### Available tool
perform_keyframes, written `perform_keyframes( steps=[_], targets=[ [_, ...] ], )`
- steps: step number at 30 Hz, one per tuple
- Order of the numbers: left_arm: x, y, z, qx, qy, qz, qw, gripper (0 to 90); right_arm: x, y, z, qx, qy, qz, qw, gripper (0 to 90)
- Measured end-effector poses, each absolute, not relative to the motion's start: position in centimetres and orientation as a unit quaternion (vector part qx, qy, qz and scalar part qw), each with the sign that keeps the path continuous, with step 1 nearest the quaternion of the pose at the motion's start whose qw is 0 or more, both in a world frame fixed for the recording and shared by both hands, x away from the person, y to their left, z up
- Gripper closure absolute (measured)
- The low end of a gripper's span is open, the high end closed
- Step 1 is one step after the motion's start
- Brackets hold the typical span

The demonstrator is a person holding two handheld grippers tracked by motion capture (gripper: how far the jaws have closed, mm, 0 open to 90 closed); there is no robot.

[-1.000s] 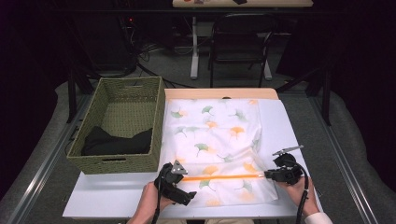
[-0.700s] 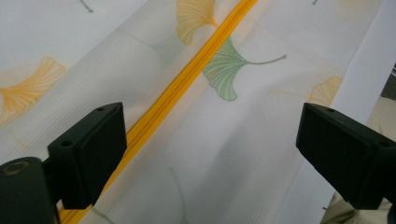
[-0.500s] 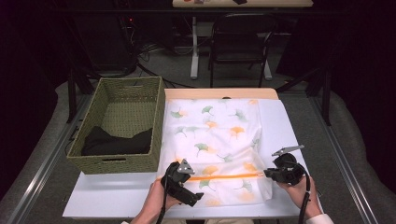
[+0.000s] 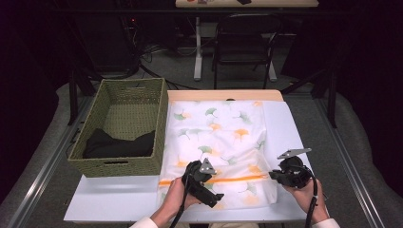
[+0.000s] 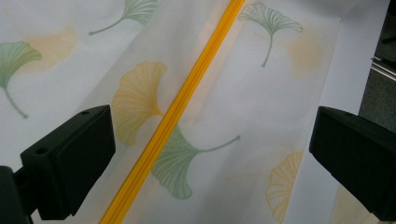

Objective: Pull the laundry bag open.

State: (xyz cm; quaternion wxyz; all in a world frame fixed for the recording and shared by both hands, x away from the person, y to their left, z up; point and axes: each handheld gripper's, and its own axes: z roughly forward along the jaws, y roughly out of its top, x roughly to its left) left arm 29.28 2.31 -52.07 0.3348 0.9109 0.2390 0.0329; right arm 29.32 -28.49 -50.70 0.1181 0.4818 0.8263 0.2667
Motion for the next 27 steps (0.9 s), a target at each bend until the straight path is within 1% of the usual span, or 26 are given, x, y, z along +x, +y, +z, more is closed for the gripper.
perform_keyframes(
  steps=[4, 11, 18, 22, 27],
  targets=[
    [29.6, 1.0, -52.0, 0.913, 0.219, 0.021, 0.344, 2.0, 29.3, -28.5, -50.7, 0.476, 0.829, 0.267, 0.120, 84.1],
    [30.0, -2.1, -51.8, 0.919, 0.187, 0.015, 0.346, 8.3, 29.1, -28.4, -50.5, 0.468, 0.833, 0.268, 0.124, 84.2],
    [30.5, -3.6, -52.3, 0.924, 0.181, 0.002, 0.338, 5.7, 29.1, -28.4, -50.5, 0.469, 0.833, 0.267, 0.124, 84.2],
    [30.6, -4.2, -52.6, 0.924, 0.176, -0.002, 0.339, 6.5, 29.1, -28.4, -50.5, 0.469, 0.833, 0.268, 0.123, 84.3],
    [30.8, -5.5, -52.7, 0.926, 0.156, -0.012, 0.342, 15.2, 29.1, -28.2, -50.3, 0.464, 0.835, 0.268, 0.124, 84.4]
  ],
)
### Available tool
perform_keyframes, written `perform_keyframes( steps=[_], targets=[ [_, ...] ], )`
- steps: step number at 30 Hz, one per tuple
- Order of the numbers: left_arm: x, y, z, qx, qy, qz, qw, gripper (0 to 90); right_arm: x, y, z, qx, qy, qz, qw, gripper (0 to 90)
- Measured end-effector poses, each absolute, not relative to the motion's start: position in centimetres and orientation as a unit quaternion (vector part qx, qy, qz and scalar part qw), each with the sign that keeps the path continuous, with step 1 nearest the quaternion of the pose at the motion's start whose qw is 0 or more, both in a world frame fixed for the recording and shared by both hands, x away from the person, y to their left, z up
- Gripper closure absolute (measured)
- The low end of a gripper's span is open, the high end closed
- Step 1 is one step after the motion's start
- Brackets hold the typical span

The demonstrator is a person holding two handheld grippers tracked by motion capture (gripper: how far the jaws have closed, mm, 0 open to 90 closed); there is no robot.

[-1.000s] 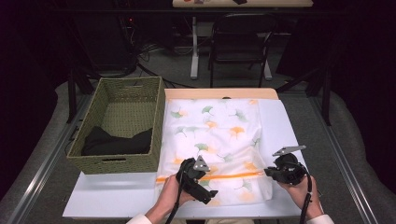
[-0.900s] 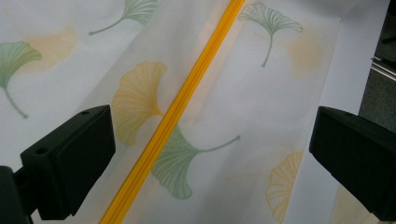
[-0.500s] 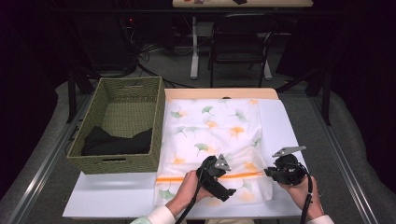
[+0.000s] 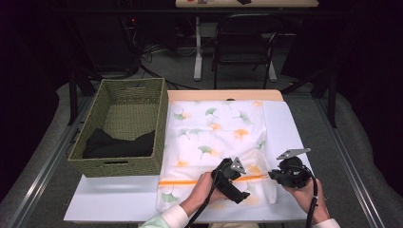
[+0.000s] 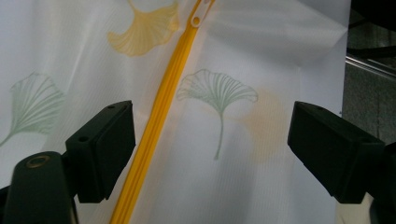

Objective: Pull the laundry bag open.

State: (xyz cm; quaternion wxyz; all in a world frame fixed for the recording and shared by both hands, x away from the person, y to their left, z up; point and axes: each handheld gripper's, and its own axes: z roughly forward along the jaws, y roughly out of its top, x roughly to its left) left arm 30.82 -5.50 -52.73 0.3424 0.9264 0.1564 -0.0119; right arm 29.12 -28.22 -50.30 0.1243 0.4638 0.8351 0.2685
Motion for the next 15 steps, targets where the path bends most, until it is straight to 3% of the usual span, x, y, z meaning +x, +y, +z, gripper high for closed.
perform_keyframes(
  steps=[5, 6, 9, 12, 15],
  targets=[
    [30.9, -7.1, -52.7, 0.931, 0.145, -0.010, 0.336, 27.9, 29.0, -28.2, -50.2, 0.463, 0.835, 0.270, 0.122, 84.4],
    [31.1, -7.6, -52.8, 0.927, 0.142, -0.020, 0.347, 34.1, 29.0, -28.2, -50.3, 0.462, 0.836, 0.272, 0.120, 84.4],
    [31.3, -8.0, -52.9, 0.926, 0.139, -0.023, 0.350, 38.3, 29.0, -28.3, -50.3, 0.460, 0.836, 0.275, 0.119, 84.4],
    [31.5, -8.8, -53.3, 0.927, 0.141, -0.022, 0.348, 48.1, 29.0, -28.3, -50.3, 0.460, 0.835, 0.277, 0.119, 84.4],
    [31.8, -9.3, -53.7, 0.926, 0.142, -0.028, 0.349, 50.6, 28.9, -28.3, -50.2, 0.457, 0.836, 0.278, 0.118, 84.4]
  ],
)
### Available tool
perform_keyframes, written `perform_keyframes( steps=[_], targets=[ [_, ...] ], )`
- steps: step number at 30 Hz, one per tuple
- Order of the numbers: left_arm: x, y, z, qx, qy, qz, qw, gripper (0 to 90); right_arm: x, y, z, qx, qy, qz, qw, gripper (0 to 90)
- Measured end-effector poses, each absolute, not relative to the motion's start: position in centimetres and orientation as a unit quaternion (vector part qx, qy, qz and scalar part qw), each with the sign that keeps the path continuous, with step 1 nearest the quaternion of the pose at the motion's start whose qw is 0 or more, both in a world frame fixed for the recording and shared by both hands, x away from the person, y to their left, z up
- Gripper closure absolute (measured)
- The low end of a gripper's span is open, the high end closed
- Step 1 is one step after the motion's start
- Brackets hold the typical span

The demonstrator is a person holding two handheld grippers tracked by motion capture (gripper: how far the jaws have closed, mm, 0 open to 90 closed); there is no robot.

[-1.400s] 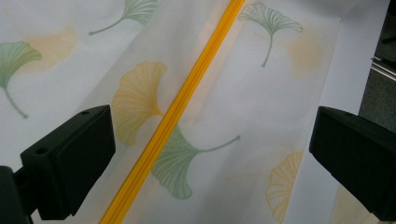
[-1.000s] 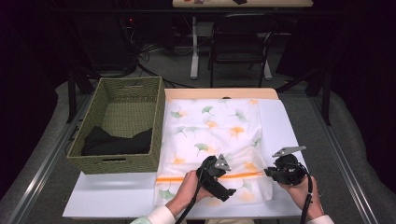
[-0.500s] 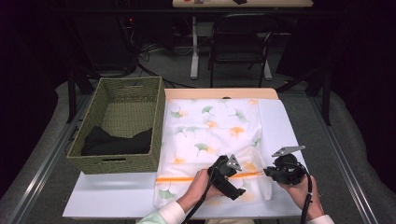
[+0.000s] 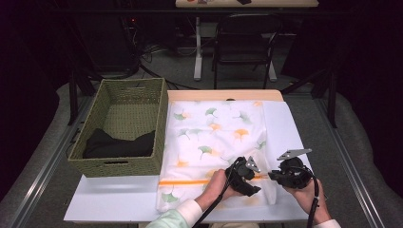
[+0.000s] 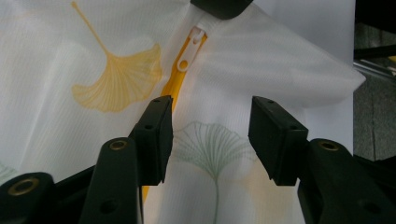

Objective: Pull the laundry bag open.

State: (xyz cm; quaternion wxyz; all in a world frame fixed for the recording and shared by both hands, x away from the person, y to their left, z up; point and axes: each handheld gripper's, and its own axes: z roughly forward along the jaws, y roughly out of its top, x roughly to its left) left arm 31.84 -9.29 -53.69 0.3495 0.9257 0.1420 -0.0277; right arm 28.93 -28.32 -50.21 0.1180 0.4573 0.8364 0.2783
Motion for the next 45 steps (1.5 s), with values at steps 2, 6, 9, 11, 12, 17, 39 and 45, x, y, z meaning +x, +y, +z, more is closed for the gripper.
perform_keyframes(
  steps=[2, 6, 9, 11, 12, 17, 39, 45],
  targets=[
    [32.1, -9.6, -53.8, 0.928, 0.146, -0.024, 0.342, 53.0, 28.9, -28.3, -50.1, 0.455, 0.837, 0.279, 0.118, 84.4],
    [32.7, -9.8, -54.3, 0.921, 0.156, -0.037, 0.355, 54.2, 28.8, -28.4, -50.0, 0.453, 0.834, 0.293, 0.112, 84.4],
    [33.1, -9.7, -54.5, 0.921, 0.161, -0.038, 0.352, 55.3, 28.8, -28.3, -49.9, 0.450, 0.835, 0.298, 0.108, 84.4],
    [33.3, -9.7, -54.8, 0.919, 0.162, -0.046, 0.357, 56.6, 28.8, -28.2, -50.0, 0.443, 0.839, 0.298, 0.106, 84.4],
    [33.3, -9.7, -54.8, 0.920, 0.163, -0.043, 0.353, 57.0, 28.8, -28.2, -50.0, 0.443, 0.839, 0.298, 0.106, 84.4],
    [33.4, -9.7, -54.8, 0.921, 0.162, -0.043, 0.353, 59.9, 28.9, -28.2, -50.1, 0.438, 0.841, 0.298, 0.108, 84.4],
    [33.0, -10.2, -55.1, 0.896, 0.182, -0.047, 0.403, 79.9, 28.9, -27.7, -50.2, 0.436, 0.844, 0.292, 0.110, 84.4],
    [32.7, -10.5, -55.4, 0.891, 0.190, -0.046, 0.410, 88.4, 28.9, -27.7, -50.2, 0.436, 0.845, 0.290, 0.110, 84.4]
  ],
)
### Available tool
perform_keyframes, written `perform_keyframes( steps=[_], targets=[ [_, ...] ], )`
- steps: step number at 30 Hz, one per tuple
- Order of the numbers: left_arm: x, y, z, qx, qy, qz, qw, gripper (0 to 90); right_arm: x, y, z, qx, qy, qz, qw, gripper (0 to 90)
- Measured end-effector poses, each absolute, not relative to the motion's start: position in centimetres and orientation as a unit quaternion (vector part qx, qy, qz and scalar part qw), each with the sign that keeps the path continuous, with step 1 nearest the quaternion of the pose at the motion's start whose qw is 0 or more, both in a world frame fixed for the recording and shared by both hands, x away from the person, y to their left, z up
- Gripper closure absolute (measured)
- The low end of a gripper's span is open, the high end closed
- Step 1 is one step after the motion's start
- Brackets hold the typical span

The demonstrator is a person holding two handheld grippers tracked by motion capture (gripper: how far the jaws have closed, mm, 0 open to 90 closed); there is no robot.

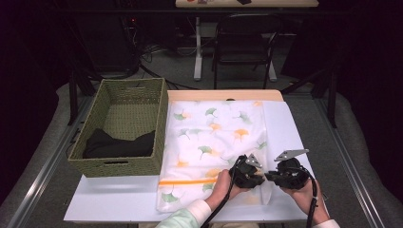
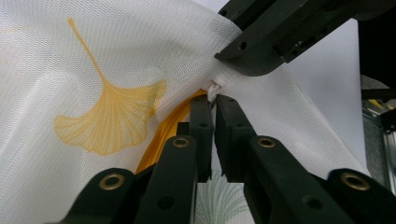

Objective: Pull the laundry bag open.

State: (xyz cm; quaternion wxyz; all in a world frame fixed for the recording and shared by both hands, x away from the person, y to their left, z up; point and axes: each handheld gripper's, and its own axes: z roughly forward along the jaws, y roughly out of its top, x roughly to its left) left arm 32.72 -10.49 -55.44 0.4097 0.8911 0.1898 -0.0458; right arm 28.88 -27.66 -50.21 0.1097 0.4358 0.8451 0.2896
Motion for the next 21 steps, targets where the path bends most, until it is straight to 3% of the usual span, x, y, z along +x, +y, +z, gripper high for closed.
perform_keyframes(
  steps=[17, 21],
  targets=[
    [32.33, -9.95, -55.48, 0.873, 0.223, -0.058, 0.430, 89.4, 29.02, -27.73, -50.51, 0.449, 0.841, 0.286, 0.093, 78.9],
    [32.29, -9.87, -55.29, 0.872, 0.224, -0.054, 0.432, 89.3, 29.09, -27.64, -50.62, 0.444, 0.844, 0.287, 0.093, 82.0]
  ],
)
